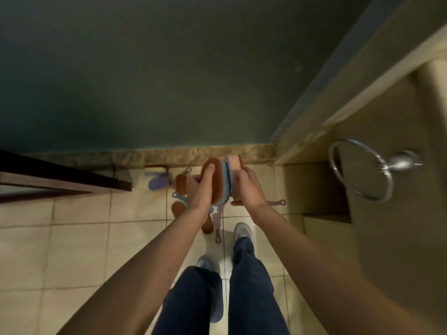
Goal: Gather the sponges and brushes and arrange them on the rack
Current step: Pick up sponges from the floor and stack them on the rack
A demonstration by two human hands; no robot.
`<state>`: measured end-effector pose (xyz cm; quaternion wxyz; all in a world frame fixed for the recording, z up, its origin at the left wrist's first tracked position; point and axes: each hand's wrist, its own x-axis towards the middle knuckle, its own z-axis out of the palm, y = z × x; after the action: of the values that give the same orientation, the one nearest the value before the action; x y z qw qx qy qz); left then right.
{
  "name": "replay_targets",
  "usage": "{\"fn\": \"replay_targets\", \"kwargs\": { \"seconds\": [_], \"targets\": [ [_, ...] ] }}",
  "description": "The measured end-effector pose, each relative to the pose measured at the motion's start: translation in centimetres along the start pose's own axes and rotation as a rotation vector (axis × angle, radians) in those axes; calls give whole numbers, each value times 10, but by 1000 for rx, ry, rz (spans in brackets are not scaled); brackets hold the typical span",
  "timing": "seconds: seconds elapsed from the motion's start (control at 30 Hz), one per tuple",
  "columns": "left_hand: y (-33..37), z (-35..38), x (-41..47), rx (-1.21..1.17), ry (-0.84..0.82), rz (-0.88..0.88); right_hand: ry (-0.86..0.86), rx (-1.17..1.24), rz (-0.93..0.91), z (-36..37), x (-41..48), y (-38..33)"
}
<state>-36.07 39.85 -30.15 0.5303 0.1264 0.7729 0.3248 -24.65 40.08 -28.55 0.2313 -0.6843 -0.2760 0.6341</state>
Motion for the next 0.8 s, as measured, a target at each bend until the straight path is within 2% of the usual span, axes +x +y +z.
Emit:
{"fn": "replay_targets", "kwargs": {
  "seconds": [0.13, 0.33, 0.53, 0.8],
  "targets": [
    [57, -16, -85, 92, -126, 4, 61, 26, -10, -24, -86, -47],
    [107, -26, -192, 161, -290, 131, 168, 80, -71, -58, -185, -88],
    [119, -16, -261, 232, -479, 178, 283, 185, -129, -94, -251, -97],
    [112, 36, -347, 337, -712, 292, 456, 258, -223, -179, -318, -83]
  ]
}}
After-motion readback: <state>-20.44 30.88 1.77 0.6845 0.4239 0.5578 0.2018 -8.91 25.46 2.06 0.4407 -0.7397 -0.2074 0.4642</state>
